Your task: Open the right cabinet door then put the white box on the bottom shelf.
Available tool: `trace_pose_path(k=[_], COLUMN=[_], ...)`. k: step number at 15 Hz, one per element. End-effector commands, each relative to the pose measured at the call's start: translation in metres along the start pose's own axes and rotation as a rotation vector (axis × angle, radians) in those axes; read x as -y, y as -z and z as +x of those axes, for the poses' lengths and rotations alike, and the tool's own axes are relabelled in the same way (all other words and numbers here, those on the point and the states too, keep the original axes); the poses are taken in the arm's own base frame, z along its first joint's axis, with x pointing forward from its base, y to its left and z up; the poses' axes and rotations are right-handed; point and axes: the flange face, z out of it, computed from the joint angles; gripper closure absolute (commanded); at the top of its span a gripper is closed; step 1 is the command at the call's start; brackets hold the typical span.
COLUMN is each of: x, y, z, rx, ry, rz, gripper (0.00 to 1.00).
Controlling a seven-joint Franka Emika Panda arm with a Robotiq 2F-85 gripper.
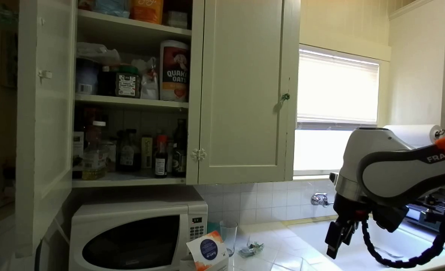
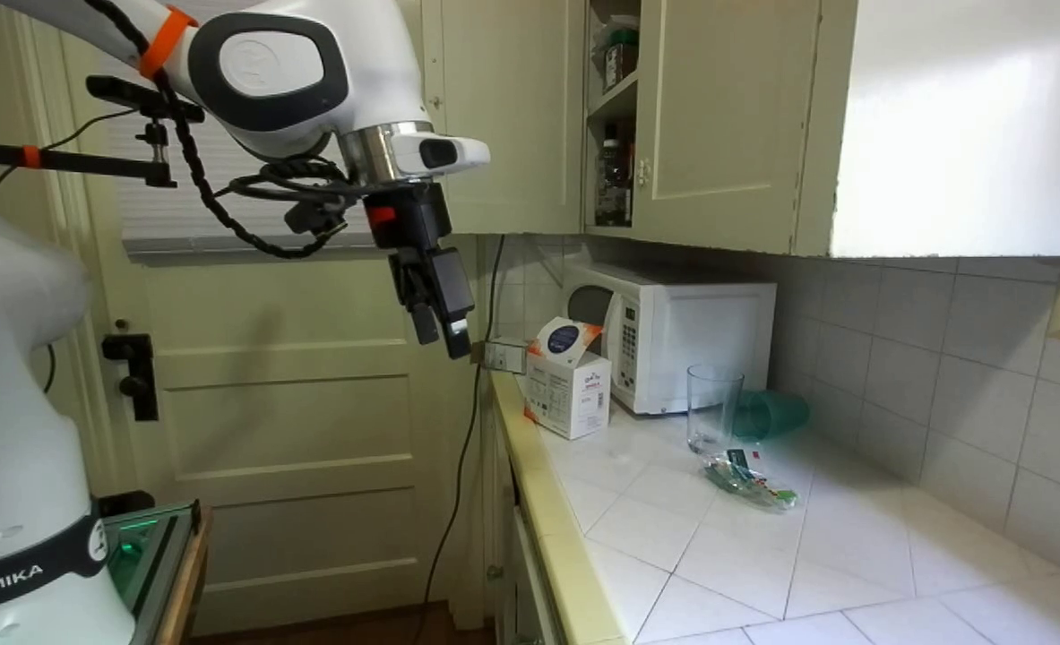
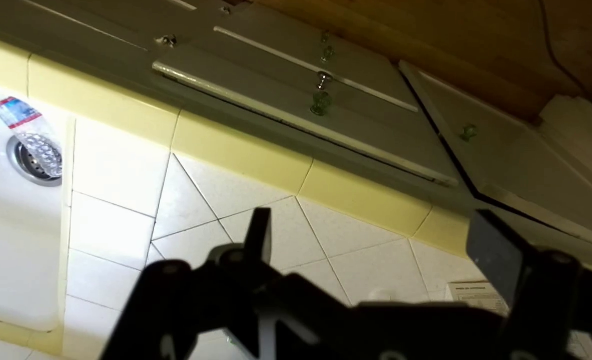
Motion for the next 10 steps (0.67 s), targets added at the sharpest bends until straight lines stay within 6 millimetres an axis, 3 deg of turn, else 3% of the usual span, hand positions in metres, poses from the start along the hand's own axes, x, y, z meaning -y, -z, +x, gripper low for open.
trace_pose_path(k=[1, 10], x=[-0.001, 0.018], y=[0.007, 0.003], z=[0.007, 0.041], rx=[-0.05, -0.158], ry=[-0.04, -0.046], rz=[0.038, 0.127], gripper=[0.0, 0.0])
